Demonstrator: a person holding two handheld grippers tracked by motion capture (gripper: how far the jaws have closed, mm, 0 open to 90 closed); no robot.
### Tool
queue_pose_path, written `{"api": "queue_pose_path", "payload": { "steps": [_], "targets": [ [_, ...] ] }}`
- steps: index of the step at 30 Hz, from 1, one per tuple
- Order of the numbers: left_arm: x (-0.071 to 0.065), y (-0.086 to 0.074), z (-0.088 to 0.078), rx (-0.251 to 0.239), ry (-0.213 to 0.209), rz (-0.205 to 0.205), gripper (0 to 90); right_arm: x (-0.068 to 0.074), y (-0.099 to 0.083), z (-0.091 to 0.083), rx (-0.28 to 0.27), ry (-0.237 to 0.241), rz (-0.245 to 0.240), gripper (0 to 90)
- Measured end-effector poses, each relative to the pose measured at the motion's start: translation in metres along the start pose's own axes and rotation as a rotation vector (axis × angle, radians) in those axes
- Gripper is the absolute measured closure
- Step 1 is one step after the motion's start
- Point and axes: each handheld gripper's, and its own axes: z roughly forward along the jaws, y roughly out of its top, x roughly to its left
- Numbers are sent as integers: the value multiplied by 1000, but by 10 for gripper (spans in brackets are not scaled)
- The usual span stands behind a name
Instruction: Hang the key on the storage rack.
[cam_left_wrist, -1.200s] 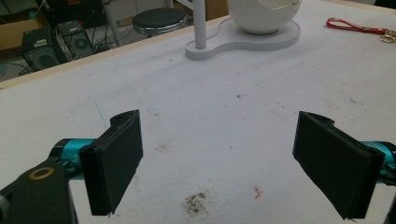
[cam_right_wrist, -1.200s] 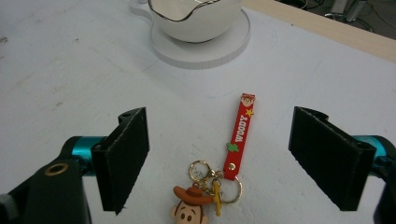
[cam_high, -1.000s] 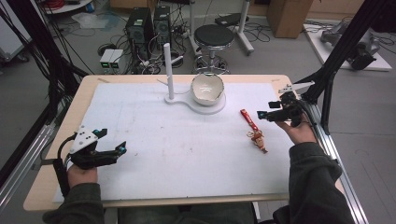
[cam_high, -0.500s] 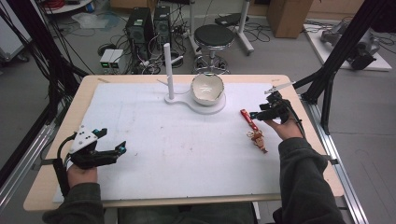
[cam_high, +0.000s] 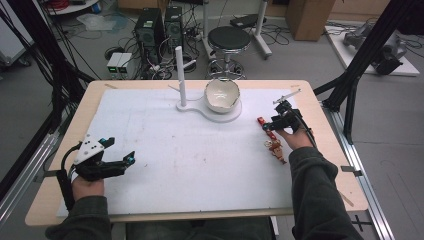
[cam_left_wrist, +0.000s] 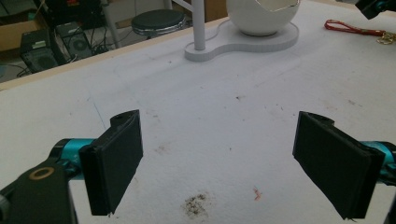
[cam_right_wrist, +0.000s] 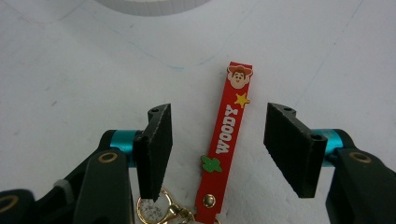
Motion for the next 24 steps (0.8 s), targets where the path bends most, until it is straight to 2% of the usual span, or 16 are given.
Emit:
{"api": "queue_pose_path", "payload": {
  "steps": [5, 9, 24],
  "targets": [
    [0, 0, 0, -1, 2, -4, 163, 0, 0, 7, 17, -15, -4, 434],
    [0, 0, -1, 3, 1, -1, 164, -1, -1, 15, 41, -25, 14, 450],
    [0, 0, 0, -1, -2, 0, 164, 1, -2, 32, 65, -57, 21, 516]
  ]
}}
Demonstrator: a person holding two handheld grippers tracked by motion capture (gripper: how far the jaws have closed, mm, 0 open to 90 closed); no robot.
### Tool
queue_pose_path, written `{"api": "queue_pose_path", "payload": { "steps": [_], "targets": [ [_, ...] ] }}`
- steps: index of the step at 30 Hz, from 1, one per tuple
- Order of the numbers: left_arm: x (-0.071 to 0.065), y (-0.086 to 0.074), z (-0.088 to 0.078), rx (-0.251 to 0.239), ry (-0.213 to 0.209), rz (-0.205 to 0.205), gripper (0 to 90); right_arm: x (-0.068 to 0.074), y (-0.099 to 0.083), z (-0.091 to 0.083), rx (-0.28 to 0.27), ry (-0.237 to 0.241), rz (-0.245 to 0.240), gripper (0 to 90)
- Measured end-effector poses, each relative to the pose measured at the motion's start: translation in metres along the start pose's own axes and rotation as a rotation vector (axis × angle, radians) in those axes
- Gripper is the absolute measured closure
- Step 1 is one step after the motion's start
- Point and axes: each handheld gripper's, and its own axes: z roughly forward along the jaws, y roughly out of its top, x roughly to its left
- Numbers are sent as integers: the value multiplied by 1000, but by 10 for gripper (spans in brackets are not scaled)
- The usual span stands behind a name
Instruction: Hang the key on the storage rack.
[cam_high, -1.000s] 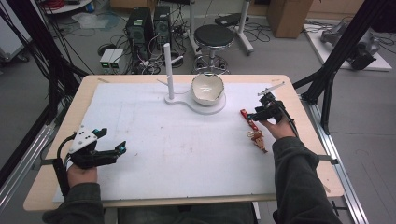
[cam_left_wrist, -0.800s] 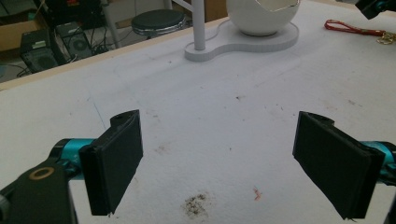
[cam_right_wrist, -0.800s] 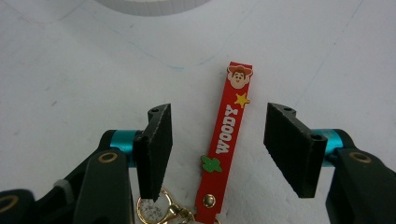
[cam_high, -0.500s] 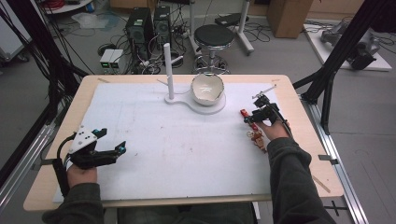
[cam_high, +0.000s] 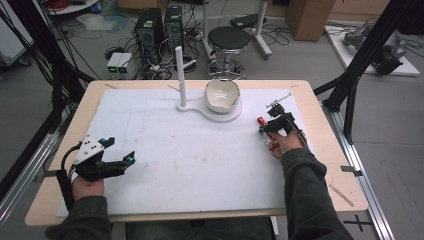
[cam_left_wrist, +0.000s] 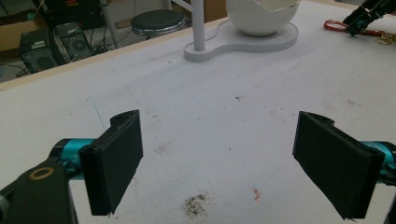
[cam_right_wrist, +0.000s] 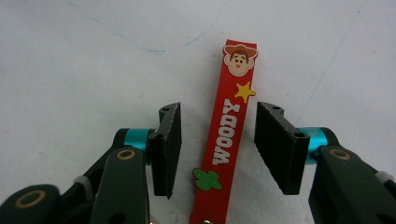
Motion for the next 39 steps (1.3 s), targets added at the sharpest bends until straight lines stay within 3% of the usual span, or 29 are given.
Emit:
{"api": "queue_pose_path", "payload": {
  "steps": [7, 15, 30, 39],
  "targets": [
    [0, 0, 0, 1, 1, 0, 164, 1, 0, 0, -4, 0, 17, 577],
    [0, 0, 0, 1, 0, 0, 164, -1, 0, -1, -7, -2, 43, 713],
    [-1, 0, 0, 2, 1, -2, 164, -3, -1, -4, -17, 9, 40, 739],
    [-1, 0, -1, 1, 1, 1, 164, 0, 0, -19, -72, 49, 18, 741]
  ]
}}
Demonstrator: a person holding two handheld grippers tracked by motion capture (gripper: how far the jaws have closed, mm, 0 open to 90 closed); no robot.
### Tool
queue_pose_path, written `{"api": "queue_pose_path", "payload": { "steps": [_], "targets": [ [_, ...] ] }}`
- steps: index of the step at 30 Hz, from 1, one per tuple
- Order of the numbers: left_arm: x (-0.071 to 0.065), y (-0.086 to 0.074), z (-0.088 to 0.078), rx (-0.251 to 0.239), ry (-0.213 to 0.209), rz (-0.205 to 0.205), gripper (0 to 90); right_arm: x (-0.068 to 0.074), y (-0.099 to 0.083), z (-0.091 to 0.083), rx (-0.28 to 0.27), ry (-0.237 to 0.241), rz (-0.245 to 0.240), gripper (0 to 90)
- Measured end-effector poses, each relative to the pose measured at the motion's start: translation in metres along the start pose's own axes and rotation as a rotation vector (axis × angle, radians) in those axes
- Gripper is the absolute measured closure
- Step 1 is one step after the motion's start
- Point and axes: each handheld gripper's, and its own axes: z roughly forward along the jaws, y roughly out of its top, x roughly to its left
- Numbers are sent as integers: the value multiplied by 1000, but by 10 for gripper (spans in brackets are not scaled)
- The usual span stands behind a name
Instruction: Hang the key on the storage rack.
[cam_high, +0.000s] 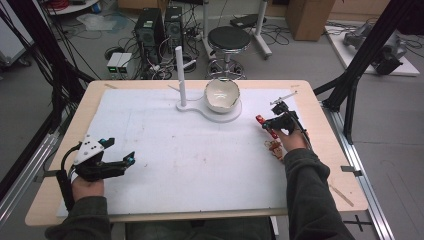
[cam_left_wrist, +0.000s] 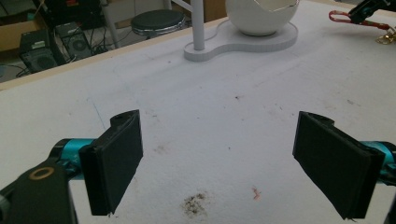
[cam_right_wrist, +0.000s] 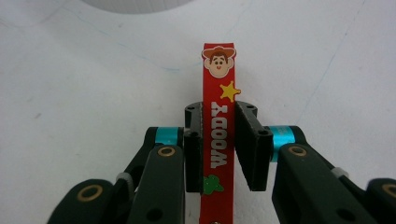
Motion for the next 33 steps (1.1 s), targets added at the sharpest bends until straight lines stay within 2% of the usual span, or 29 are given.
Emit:
{"api": "queue_pose_path", "payload": {
  "steps": [5, 8, 10, 11, 20, 23, 33],
  "targets": [
    [0, 0, 0, 2, 0, 0, 163, 3, 0, -10, -33, 30, 10, 741],
    [0, 0, 0, 1, 1, 0, 164, 7, 2, -18, -74, 52, -16, 742],
    [0, 0, 0, 1, 1, 0, 164, 8, 2, -19, -82, 57, -14, 742],
    [0, 0, 0, 0, 1, 0, 164, 11, 3, -24, -106, 74, -13, 743],
    [0, 0, 0, 0, 2, -1, 163, 18, 5, -42, -158, 124, -25, 743],
    [-1, 0, 0, 4, 1, -1, 164, 21, 7, -53, -205, 153, -32, 743],
    [0, 0, 1, 1, -1, 1, 164, 32, 18, -69, -231, 190, -65, 744]
  ]
}}
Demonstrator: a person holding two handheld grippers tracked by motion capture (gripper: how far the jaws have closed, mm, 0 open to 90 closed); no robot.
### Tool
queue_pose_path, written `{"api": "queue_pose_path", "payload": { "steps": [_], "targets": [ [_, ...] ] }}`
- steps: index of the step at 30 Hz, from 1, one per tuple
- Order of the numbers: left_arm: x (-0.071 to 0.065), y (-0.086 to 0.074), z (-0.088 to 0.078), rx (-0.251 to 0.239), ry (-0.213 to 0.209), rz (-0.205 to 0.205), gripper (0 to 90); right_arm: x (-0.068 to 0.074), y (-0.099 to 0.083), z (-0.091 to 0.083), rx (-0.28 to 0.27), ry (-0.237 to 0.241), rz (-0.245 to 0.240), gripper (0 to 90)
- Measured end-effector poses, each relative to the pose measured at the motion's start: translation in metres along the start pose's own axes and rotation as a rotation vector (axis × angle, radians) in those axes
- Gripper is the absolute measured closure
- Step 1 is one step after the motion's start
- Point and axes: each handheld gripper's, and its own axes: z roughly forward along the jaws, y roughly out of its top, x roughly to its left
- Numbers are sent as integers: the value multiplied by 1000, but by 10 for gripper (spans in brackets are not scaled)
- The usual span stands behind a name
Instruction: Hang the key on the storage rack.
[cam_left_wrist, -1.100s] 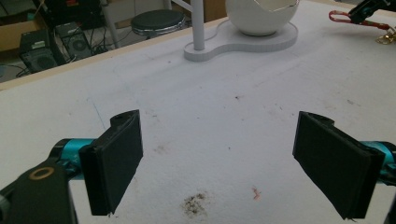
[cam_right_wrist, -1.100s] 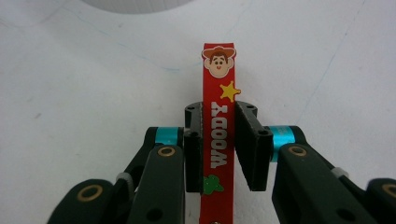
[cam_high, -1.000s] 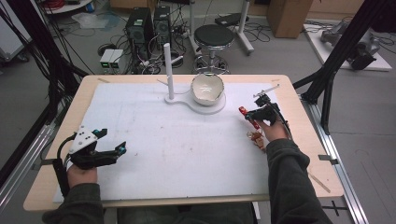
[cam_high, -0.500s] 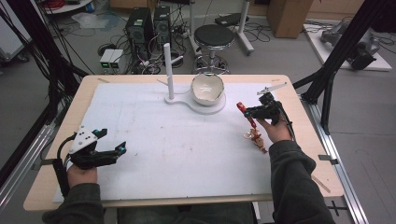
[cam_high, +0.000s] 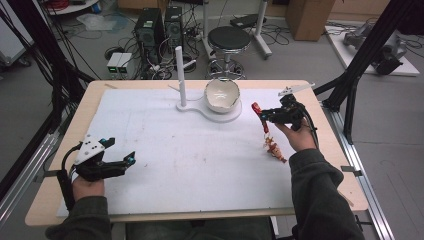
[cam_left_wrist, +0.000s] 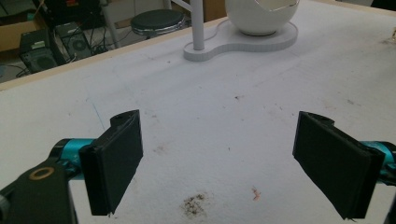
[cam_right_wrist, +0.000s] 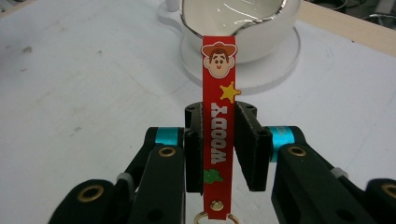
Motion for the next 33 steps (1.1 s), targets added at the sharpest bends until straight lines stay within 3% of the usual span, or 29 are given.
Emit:
{"api": "queue_pose_path", "payload": {
  "steps": [22, 33],
  "targets": [
    [1, 0, -2, -6, 5, 0, 164, 32, 53, 8, -92, 150, -60, 745],
    [1, 0, -2, -7, 2, 0, 164, 48, 82, 15, -104, 192, -94, 746]
  ]
}}
